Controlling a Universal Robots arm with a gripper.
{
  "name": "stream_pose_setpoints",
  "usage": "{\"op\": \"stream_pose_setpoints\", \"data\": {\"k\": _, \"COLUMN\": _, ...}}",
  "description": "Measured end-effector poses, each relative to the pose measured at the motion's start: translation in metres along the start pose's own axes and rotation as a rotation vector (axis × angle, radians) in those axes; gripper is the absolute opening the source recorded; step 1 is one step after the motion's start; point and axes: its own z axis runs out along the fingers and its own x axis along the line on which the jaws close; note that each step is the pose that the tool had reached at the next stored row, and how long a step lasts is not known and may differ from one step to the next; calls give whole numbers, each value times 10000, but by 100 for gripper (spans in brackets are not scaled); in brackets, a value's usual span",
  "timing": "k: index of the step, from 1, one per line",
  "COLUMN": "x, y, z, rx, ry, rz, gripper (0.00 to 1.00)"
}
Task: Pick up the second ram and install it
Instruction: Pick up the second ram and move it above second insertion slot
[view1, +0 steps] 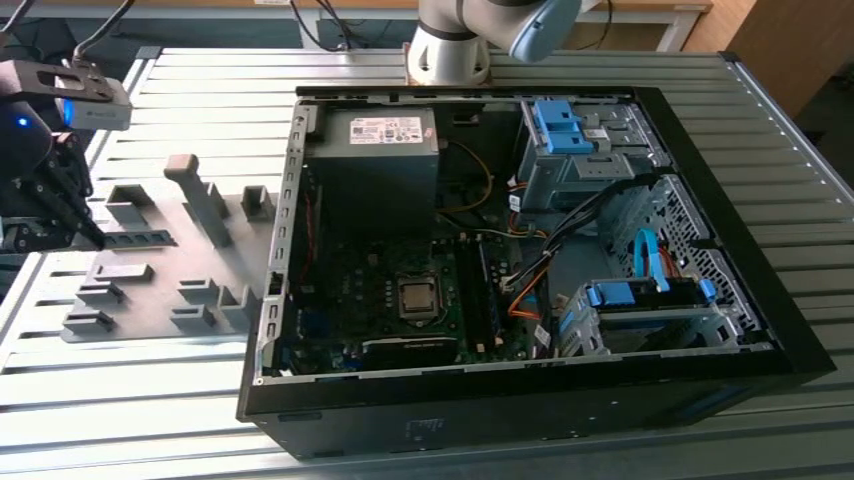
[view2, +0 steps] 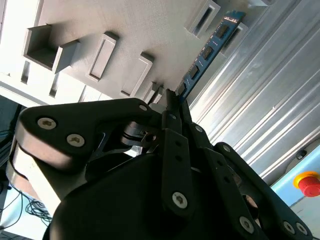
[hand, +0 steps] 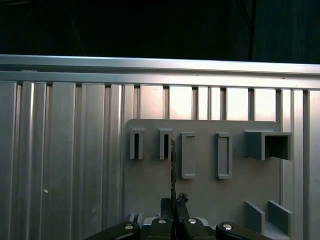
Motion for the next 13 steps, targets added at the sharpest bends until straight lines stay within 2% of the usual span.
{"op": "stream_pose_setpoints", "data": {"k": 2, "x": 0, "y": 0, "z": -4, "rx": 0, "ry": 0, "rz": 0, "gripper": 14}}
{"op": "stream_pose_setpoints", "data": {"k": 4, "x": -2, "y": 1, "z": -53, "rx": 0, "ry": 0, "rz": 0, "gripper": 14}}
{"op": "stream_pose_setpoints", "data": {"k": 13, "x": -3, "y": 1, "z": -63, "rx": 0, "ry": 0, "rz": 0, "gripper": 14}}
